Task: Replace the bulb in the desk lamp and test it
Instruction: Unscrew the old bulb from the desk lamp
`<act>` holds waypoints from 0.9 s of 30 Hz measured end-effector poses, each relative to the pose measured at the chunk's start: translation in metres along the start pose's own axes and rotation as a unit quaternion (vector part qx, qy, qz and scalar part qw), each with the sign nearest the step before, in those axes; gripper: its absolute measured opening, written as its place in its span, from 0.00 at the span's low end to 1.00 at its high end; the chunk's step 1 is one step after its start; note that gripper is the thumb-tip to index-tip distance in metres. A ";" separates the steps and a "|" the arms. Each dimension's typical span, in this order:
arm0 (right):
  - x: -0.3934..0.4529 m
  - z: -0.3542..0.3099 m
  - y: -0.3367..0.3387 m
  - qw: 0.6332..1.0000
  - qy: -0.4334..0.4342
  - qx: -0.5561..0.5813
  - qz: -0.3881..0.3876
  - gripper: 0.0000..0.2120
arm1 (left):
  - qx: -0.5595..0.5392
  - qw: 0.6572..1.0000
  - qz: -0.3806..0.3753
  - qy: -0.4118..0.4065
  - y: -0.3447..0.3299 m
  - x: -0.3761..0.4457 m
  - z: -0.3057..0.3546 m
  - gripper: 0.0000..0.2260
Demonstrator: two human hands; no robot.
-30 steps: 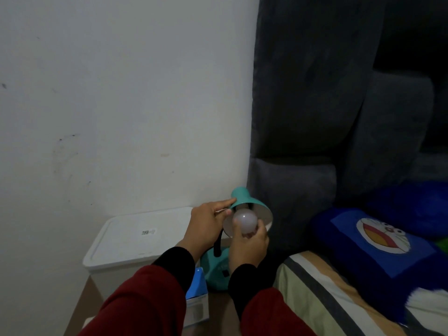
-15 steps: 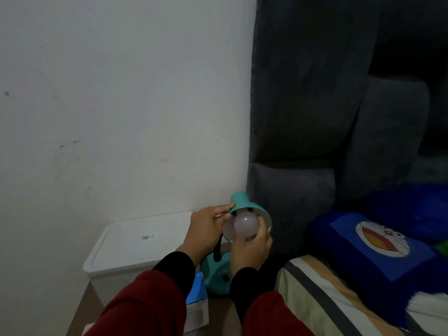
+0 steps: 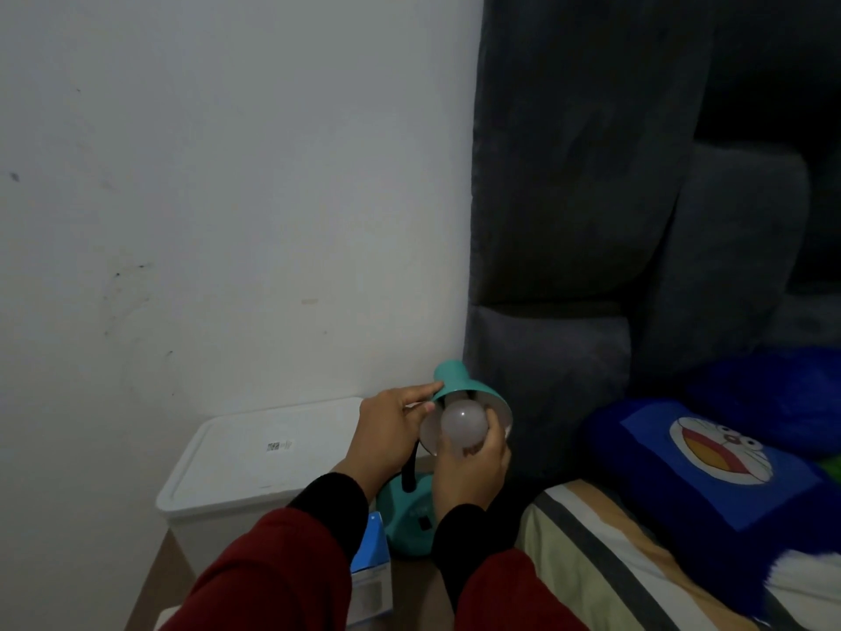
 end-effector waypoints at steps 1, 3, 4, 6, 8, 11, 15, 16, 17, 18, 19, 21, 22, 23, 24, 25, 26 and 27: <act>0.000 0.000 0.000 1.000 0.002 0.001 -0.005 0.33 | -0.001 1.000 -0.001 0.001 0.000 0.000 0.000 0.14; 0.001 -0.001 -0.001 1.000 -0.006 0.014 -0.020 0.37 | -0.004 1.000 -0.003 0.004 -0.001 0.000 0.000 0.14; 0.001 -0.001 -0.001 1.000 -0.008 0.014 -0.023 0.38 | -0.003 1.000 -0.003 0.005 -0.001 0.001 -0.001 0.14; 0.000 -0.002 -0.001 1.000 0.006 -0.006 -0.019 0.34 | 0.001 1.000 -0.001 0.003 -0.001 0.001 -0.001 0.14; 0.000 -0.002 -0.002 1.000 0.009 -0.001 -0.015 0.33 | 0.003 1.000 0.000 0.003 -0.001 0.001 0.000 0.14; 0.001 -0.001 0.000 0.999 -0.027 0.016 -0.010 0.36 | 0.004 1.000 -0.003 0.002 -0.001 0.001 0.000 0.14; 0.002 0.000 0.000 1.000 -0.016 0.021 -0.001 0.32 | 0.003 1.000 -0.009 0.000 0.000 0.001 0.000 0.14; 0.002 -0.001 0.000 0.999 -0.017 0.031 -0.010 0.34 | 0.002 1.000 -0.009 0.000 0.000 0.001 0.001 0.14; 0.002 0.000 -0.002 0.999 -0.020 0.041 -0.020 0.36 | 0.000 1.000 -0.007 0.001 0.000 0.001 0.002 0.14; 0.002 -0.001 -0.003 0.998 -0.023 0.049 -0.025 0.38 | -0.003 1.000 -0.005 0.003 0.000 0.002 0.002 0.14; 0.001 -0.002 -0.003 0.998 -0.022 0.045 -0.025 0.37 | -0.005 1.000 -0.003 0.005 0.000 0.002 0.003 0.14; 0.001 -0.003 -0.001 1.000 -0.001 0.022 -0.014 0.32 | -0.004 1.000 -0.003 0.004 0.000 0.001 0.004 0.14; 0.002 -0.003 -0.001 1.000 0.005 0.019 -0.012 0.31 | -0.005 1.000 -0.003 0.004 0.000 0.001 0.004 0.14; 0.002 -0.003 0.000 1.000 0.003 0.023 -0.019 0.33 | -0.007 1.000 -0.003 0.004 0.000 0.001 0.004 0.14; 0.001 -0.002 0.000 0.999 -0.006 0.031 -0.027 0.36 | -0.009 1.000 -0.004 0.006 0.000 0.001 0.004 0.14; 0.002 -0.001 -0.001 0.999 -0.015 0.036 -0.029 0.38 | -0.009 1.000 -0.003 0.007 0.000 0.001 0.004 0.14; 0.002 -0.001 0.000 0.999 -0.022 0.037 -0.026 0.37 | -0.009 1.000 -0.003 0.007 0.000 0.001 0.004 0.14; 0.002 0.000 0.001 0.999 -0.023 0.032 -0.021 0.36 | -0.010 1.000 -0.003 0.008 0.000 0.001 0.004 0.14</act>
Point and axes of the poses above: each hand's wrist, its own x-axis towards the middle knuckle, its own y-axis out of the back of the hand, z = x × y, the point moved 3 cm from there along x, towards the middle knuckle, and after that the axes turned 15 degrees about -y, right-handed, at the moved point
